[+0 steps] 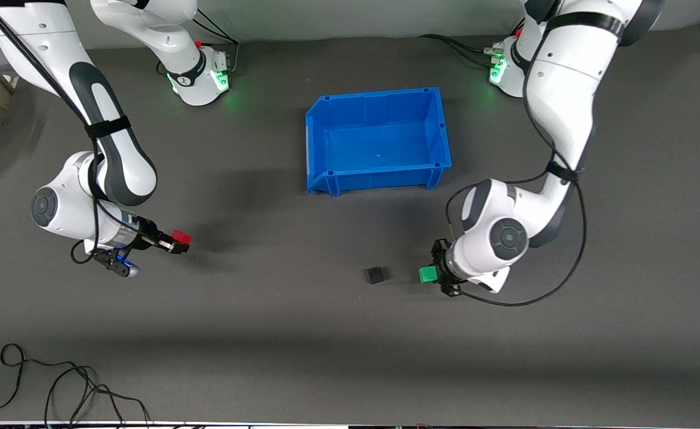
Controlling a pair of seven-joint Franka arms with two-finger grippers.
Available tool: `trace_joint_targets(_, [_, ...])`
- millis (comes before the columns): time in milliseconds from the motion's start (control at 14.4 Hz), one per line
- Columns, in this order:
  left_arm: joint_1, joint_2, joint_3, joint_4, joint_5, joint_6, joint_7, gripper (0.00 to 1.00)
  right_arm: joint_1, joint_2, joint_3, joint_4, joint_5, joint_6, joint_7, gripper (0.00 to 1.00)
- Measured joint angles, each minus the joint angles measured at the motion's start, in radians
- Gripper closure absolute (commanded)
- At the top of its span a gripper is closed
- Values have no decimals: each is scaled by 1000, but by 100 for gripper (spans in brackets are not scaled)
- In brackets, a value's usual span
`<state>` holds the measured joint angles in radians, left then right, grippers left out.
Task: Attach green and red cubes to black cube
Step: 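Lift the green cube with the left gripper while the right gripper lifts the red cube, then carry the green cube and the red cube toward the black cube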
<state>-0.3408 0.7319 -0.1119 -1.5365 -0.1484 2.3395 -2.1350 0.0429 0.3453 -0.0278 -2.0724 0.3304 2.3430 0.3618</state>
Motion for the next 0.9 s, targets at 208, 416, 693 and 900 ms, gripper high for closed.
trace_joint_targets(208, [-28, 7, 1, 0, 26, 11, -84, 100, 73, -6, 4, 33, 5, -6, 295, 100])
trace_joint_targets(416, [-63, 13, 1, -1, 48, 11, -171, 100, 158, -4, 6, 102, 5, -69, 591, 100])
trace_joint_targets(693, [-105, 45, 2, 0, 51, 29, -212, 100, 172, 19, 6, 155, 5, -110, 778, 100])
trace_joint_targets(900, [-123, 63, 2, 0, 52, 64, -218, 100, 214, 73, 6, 216, 0, -125, 921, 100])
